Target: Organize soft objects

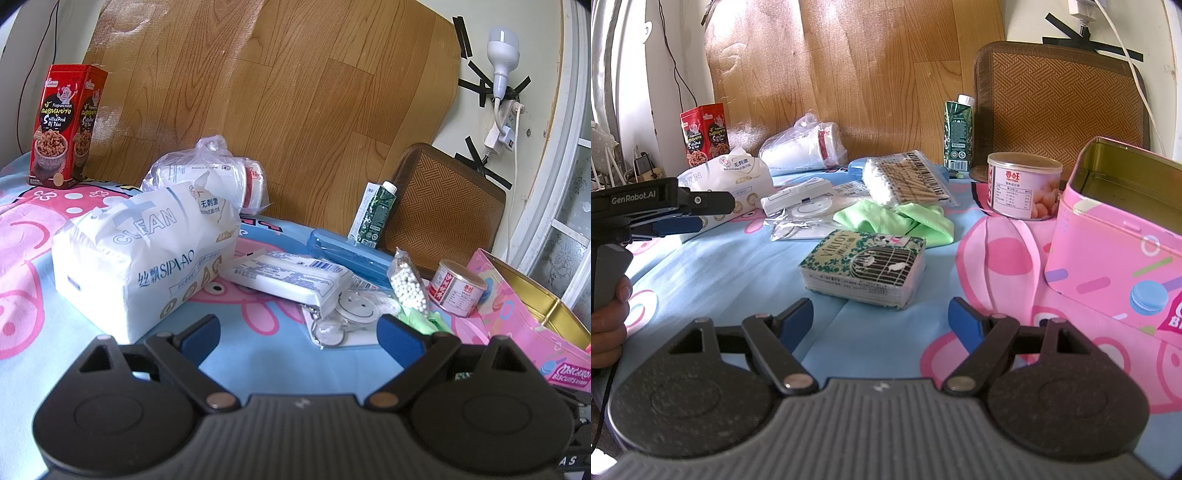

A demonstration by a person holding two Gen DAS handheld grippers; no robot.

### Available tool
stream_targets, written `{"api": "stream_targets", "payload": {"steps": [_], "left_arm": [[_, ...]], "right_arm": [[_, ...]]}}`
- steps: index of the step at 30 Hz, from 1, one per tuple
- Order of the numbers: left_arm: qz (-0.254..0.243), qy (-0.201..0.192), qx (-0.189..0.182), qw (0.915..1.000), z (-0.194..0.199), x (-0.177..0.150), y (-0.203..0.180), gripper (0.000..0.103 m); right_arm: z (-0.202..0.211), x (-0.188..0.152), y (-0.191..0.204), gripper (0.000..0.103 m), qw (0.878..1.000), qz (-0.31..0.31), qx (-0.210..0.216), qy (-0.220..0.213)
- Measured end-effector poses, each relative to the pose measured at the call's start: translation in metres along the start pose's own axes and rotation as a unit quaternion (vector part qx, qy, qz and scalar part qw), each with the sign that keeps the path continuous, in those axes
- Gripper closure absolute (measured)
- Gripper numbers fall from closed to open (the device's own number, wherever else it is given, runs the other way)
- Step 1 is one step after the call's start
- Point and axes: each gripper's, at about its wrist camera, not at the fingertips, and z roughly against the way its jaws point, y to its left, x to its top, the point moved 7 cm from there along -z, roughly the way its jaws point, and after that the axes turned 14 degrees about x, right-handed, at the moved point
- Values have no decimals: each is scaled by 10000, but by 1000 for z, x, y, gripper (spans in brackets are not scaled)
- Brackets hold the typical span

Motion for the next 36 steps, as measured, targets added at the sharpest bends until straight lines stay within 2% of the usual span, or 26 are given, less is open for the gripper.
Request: {"api": "stream_targets", "payload": {"steps": [22, 26, 29, 33, 36], "left_arm": [[-1, 45, -13, 10000, 0, -2, -4, 8], [-12, 160, -205, 9997, 3, -1, -9, 12], [22, 385, -717, 9967, 7, 2, -27, 12], [-357, 846, -1121, 9894, 1, -3, -67, 16], [-480, 1517, -1258, 9792, -22, -17, -94, 37]], "right_arm": [[-3, 0, 1, 21, 10000, 14, 4, 16], [-1, 1, 1, 21, 10000, 6, 9, 10], [0, 3, -2, 21, 10000, -50, 67, -25], [-10, 9, -1, 21, 9999, 127, 51, 82], [-24, 12, 1, 21, 9990, 344, 53, 293]]}}
